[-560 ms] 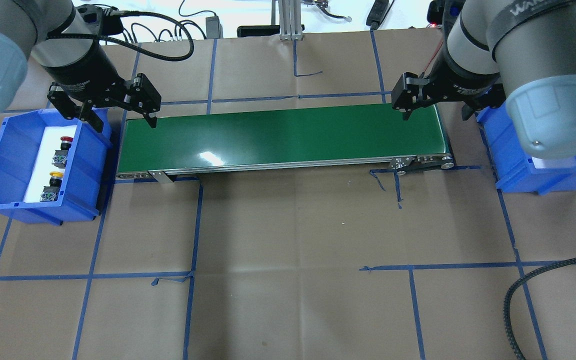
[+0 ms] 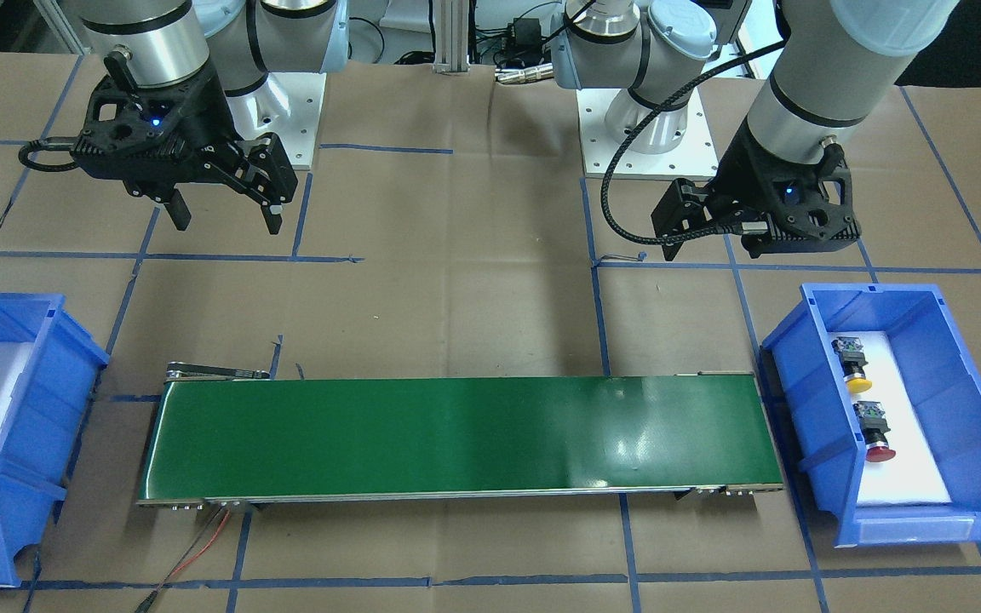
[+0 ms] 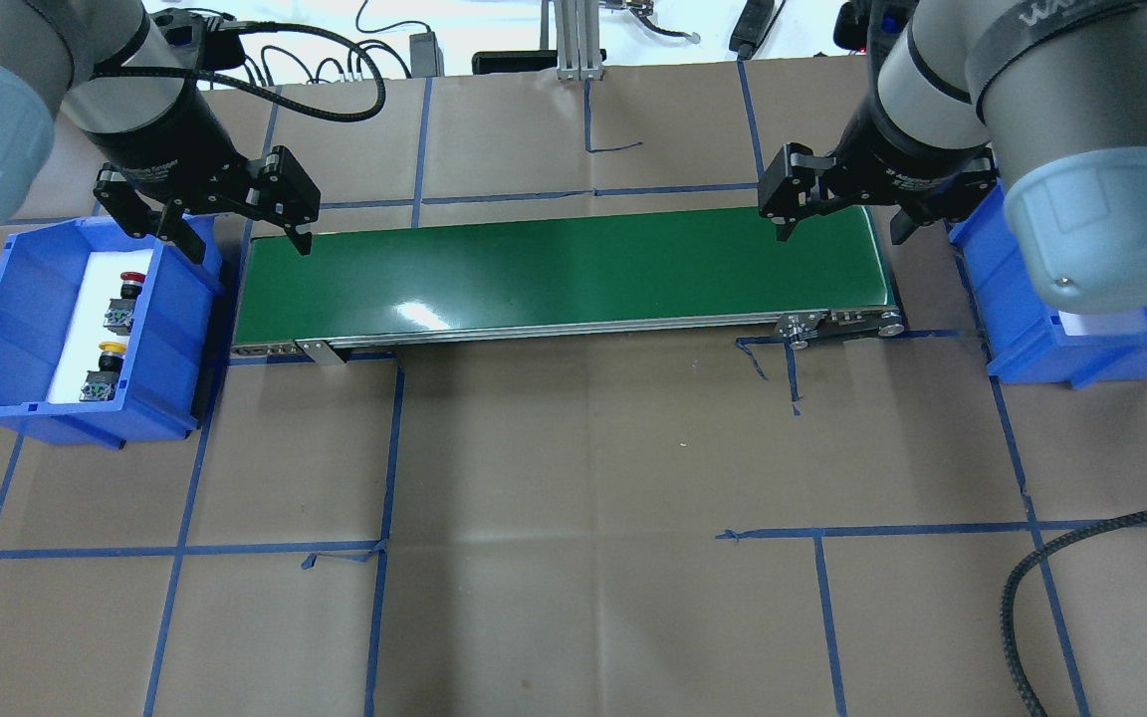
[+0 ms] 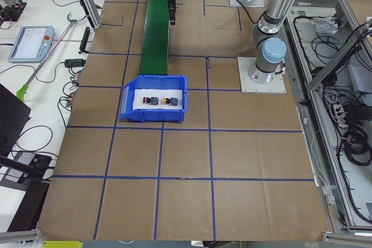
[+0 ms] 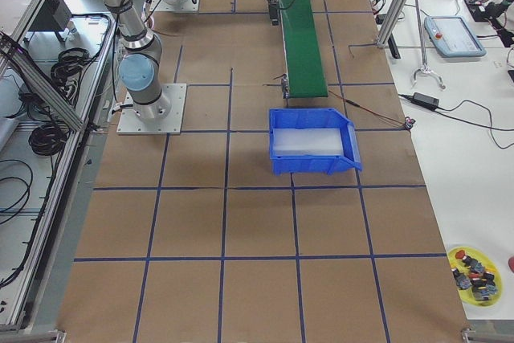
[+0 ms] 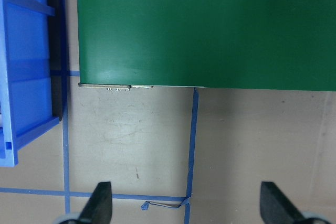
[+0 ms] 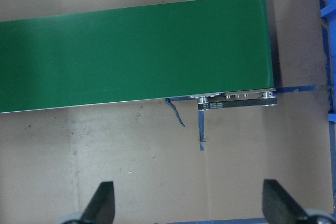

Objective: Transport two buttons from left to right

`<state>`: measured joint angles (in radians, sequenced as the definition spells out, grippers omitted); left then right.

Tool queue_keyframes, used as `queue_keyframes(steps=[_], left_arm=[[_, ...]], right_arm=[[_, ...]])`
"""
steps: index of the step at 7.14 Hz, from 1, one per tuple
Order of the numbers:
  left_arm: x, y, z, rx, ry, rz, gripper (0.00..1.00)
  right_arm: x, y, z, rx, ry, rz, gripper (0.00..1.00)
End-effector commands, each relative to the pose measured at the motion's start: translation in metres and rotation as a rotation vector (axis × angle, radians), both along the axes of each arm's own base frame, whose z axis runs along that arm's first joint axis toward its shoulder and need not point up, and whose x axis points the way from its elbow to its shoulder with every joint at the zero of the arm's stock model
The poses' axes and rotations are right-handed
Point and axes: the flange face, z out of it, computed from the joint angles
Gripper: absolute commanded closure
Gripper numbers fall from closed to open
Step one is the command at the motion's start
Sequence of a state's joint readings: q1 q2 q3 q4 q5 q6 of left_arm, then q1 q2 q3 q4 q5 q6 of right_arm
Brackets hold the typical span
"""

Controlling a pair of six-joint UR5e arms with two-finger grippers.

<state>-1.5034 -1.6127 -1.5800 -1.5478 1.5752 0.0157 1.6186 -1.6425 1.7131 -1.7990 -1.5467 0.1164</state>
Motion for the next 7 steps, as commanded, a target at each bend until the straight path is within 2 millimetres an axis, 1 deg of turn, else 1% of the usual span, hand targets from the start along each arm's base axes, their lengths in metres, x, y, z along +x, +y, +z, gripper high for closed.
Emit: queue_keyframes(steps=[1,4,5,6,7], left_arm=[[0.001,0.000,-0.001,0.003,-0.003,-0.004,0.01],[0.004,0.000,0.000,0.000,-0.006,0.000,0.01],[0.011,-0.002,0.001,-0.006,-0.008,0.009,0.01],[0.049,-0.007,0.001,-0.006,-0.004,0.029,0.01],[0.091,-0.008,0.004,-0.012,-0.002,0.043,0.01]], right_arm=[[0.000,0.001,-0.001,0.013,0.000,0.000,0.00],[0.000,0.002,-0.003,0.018,0.000,0.000,0.00],[0.000,0.002,-0.003,0.026,0.001,0.000,0.00],[0.000,0.004,-0.004,0.036,0.001,0.000,0.00],[0.000,0.004,-0.003,0.039,0.001,0.000,0.00]])
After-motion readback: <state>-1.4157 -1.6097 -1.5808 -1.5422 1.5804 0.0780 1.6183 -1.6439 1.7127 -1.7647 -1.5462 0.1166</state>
